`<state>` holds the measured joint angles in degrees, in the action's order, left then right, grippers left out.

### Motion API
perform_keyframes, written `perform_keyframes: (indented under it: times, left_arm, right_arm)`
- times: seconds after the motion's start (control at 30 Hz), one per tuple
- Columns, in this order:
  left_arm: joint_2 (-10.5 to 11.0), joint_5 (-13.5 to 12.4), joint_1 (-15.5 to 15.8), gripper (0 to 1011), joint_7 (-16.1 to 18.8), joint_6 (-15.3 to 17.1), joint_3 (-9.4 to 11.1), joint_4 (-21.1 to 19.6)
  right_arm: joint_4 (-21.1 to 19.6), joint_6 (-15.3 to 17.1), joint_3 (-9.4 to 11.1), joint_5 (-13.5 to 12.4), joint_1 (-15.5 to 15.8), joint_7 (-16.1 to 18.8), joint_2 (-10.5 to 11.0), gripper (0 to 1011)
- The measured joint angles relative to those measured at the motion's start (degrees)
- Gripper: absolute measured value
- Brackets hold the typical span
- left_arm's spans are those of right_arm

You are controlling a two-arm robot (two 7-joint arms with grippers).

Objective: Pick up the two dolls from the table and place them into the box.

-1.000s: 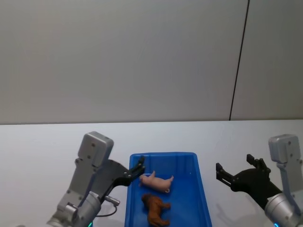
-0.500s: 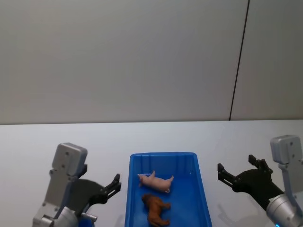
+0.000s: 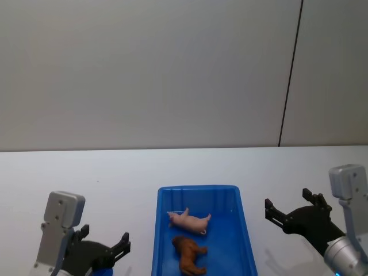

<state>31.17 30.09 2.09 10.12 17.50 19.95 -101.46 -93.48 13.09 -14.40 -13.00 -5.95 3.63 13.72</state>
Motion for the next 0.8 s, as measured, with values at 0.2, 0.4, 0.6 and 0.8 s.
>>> perform_keyframes:
  times: [0.2,0.4,0.6,0.8]
  left_arm:
    - [-0.11,1.54,-0.51,1001,-0.18,0.16,-0.24,1.52]
    - [-0.43,2.45,-0.72,994,-0.88,0.47,-0.34,3.25]
    - [-0.72,2.83,-0.78,860,-1.50,1.20,-0.39,4.71]
    - [-0.97,2.84,-0.78,673,-1.95,1.83,-0.43,5.92]
  right_arm:
    - [-0.03,0.00,0.00,0.00,0.03,-0.04,0.03,1001]
    - [-0.06,0.00,0.00,0.00,0.06,-0.06,0.03,1001]
    - [-0.06,0.00,0.00,0.00,0.06,-0.06,0.03,1001]
    - [-0.06,0.00,0.00,0.00,0.06,-0.06,0.03,1001]
